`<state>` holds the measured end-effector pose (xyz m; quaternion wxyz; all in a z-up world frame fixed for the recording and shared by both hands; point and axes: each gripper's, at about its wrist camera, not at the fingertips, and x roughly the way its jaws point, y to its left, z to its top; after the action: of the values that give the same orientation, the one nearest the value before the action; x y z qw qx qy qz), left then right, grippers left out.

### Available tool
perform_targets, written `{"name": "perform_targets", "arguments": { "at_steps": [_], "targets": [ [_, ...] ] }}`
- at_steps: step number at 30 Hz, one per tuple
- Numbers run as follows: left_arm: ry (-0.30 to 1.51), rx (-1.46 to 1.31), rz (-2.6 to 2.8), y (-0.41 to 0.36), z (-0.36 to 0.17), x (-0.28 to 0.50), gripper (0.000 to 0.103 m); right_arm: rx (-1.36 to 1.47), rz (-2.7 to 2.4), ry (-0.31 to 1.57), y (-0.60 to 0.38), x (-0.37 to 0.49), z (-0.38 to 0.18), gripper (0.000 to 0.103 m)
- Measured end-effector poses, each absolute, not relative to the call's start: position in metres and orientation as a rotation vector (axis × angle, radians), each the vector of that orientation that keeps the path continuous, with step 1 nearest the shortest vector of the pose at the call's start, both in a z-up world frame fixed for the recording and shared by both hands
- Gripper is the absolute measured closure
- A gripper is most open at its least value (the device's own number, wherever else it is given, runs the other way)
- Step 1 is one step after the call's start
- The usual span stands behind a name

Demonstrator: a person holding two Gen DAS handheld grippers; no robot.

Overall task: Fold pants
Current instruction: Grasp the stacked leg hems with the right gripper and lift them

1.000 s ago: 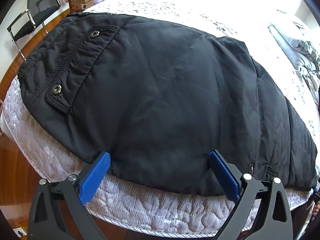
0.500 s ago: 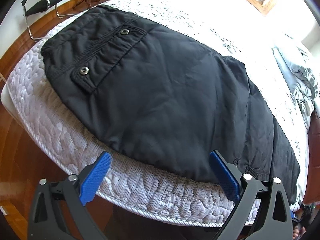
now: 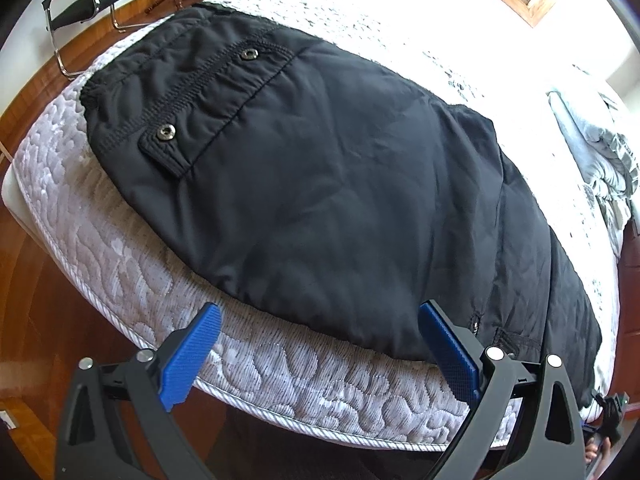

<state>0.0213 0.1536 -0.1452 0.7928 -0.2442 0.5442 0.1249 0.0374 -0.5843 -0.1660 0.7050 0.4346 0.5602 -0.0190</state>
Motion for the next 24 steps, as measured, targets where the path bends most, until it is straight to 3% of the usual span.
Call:
{"name": "perform_targets", "arguments": {
  "at_steps": [3,6,8,14,24],
  "targets": [
    [1.187,-0.518,0.267,0.147,-0.153,0.025,0.004,1.001,-0.041,1.24,-0.59,0.041,-0.175,0.028],
    [1.196,-0.524,0.274,0.146,-0.158,0.026,0.004,0.983,-0.046,1.229,-0.589,0.048,-0.177,0.036],
    [1.199,-0.526,0.275,0.145,-0.163,0.033,0.004,0.972,-0.057,1.211,-0.59,0.051,-0.176,0.06],
    [1.215,-0.519,0.304,0.151,-0.178,0.043,0.004,0.974,-0.009,1.152,-0.588,0.064,-0.167,0.089],
    [1.233,-0.491,0.314,0.148,-0.184,0.072,0.004,0.902,0.085,1.069,-0.587,0.08,-0.114,0.095]
  ]
}}
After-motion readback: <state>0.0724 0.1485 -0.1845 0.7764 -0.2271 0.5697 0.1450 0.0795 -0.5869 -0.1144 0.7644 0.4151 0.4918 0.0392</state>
